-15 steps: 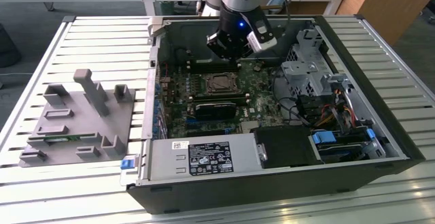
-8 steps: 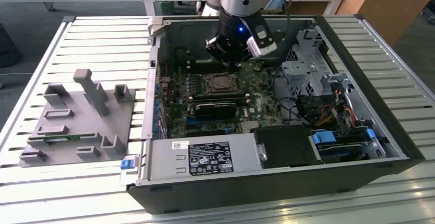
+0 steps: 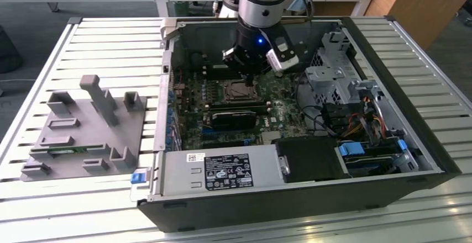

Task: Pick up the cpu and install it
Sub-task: 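Install the second cpu locking lever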

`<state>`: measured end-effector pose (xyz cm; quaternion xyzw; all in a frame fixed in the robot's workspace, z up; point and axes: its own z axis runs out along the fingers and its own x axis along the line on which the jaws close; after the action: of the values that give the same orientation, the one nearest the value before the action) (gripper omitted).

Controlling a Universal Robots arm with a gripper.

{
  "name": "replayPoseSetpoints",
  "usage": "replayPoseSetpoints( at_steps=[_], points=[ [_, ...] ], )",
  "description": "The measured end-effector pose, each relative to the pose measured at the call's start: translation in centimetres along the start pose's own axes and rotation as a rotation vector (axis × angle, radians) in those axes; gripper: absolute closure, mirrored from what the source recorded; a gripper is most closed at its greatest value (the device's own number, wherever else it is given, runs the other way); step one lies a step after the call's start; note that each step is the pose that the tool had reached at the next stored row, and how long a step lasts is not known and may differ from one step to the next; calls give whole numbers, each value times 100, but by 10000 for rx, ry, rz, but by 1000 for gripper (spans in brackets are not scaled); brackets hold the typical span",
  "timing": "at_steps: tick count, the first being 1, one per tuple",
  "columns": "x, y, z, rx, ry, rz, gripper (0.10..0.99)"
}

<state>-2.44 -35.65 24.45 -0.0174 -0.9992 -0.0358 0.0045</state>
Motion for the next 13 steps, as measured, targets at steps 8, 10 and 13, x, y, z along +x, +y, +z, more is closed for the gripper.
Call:
replayPoseSetpoints(
  at_steps=[8, 10, 13],
  points=[
    [158, -90, 108, -31, 1, -12, 976],
    [192, -97, 135, -29, 2, -15, 976],
    [220, -102, 186, -28, 5, -16, 976]
  ],
)
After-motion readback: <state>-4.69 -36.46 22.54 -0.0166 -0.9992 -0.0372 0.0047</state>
